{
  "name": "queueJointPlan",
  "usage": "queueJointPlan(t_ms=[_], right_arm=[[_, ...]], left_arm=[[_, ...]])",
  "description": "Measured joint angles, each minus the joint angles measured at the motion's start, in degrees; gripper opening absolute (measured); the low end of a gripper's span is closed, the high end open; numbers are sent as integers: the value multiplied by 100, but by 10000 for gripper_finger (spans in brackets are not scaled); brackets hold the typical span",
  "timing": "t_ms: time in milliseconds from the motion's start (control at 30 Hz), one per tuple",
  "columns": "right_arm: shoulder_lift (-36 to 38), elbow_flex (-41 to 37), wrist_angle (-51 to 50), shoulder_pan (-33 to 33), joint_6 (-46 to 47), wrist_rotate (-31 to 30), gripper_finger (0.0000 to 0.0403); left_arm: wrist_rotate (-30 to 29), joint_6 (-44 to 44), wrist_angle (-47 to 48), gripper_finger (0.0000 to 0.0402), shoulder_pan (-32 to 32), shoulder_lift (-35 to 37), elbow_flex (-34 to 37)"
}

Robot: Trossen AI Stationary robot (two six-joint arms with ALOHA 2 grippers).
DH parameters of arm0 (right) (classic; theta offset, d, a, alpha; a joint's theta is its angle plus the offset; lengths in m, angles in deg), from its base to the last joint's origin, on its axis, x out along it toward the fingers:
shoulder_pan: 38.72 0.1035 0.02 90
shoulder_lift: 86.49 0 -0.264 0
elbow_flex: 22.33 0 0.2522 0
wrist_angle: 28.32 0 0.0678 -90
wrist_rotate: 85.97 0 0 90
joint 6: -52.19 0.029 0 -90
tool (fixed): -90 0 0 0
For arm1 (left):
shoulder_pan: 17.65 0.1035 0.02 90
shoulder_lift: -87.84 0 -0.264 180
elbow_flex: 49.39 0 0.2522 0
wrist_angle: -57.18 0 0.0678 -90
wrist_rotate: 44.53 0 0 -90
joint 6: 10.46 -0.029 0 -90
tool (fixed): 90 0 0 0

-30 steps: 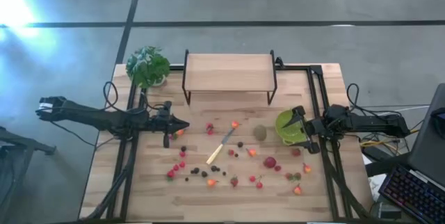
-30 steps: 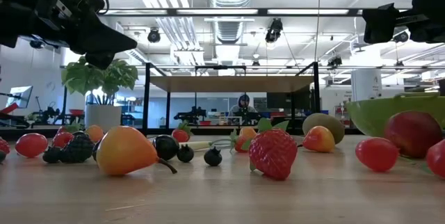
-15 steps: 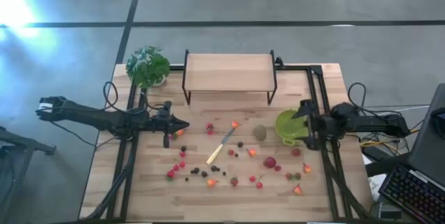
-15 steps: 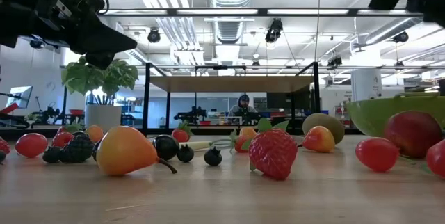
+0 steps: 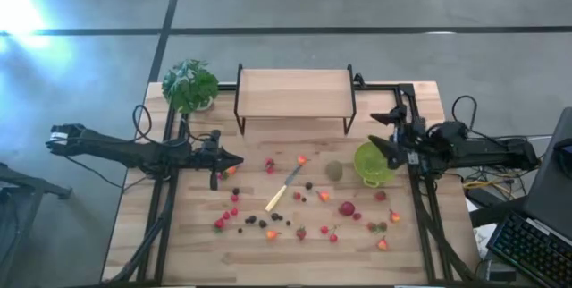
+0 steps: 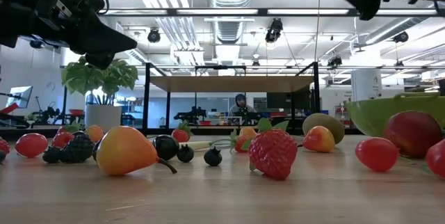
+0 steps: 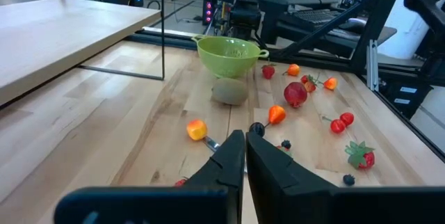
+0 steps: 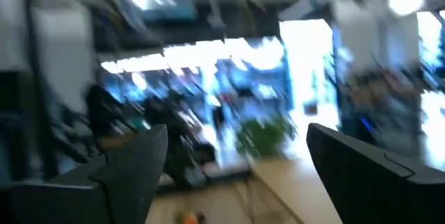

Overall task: Pick & Place Fruit
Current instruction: Put the strainer bowl on the shelf

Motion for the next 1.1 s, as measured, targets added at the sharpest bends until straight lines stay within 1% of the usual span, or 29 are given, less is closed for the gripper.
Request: queueJointPlan(t_ms=[67,200,367,467,567,667,700,767,833,1000,1067,1100], right_arm=[[-284,342,-633,0,36,-204,326],[-763,992,-1742,0,-27,-257,314],[-1202,1750,-2534,4,136,-235,300],[-1416,2065,-2575,12,495,53,291],[-1623,2332,-2703,11,861,587,284],[-1850,2616,-3260,13,965,1378,279],[-1927,2705,-3501,15,1138,1496,277],[-2082,2909,-4115,17,1696,1512,272],[-2251,3160,-4977,2,2091,1399,267],[-2752,3711,-7578,15,3166,277,251],[-2921,3834,-8274,10,3571,-32,246],[-2997,3876,-8507,6,3743,-93,244]], left_arm=[[0,0,0,20,0,0,0],[0,2,0,20,0,-1,0],[-1,1,2,20,1,0,0],[0,2,2,20,2,0,0],[0,2,1,20,0,-2,0],[-1,2,0,20,2,-1,0],[0,2,0,20,2,0,0],[0,1,0,20,0,-2,0],[-1,2,0,20,0,-1,0],[0,0,0,20,0,-2,0],[0,2,0,20,2,-2,0],[0,2,0,20,0,0,0]])
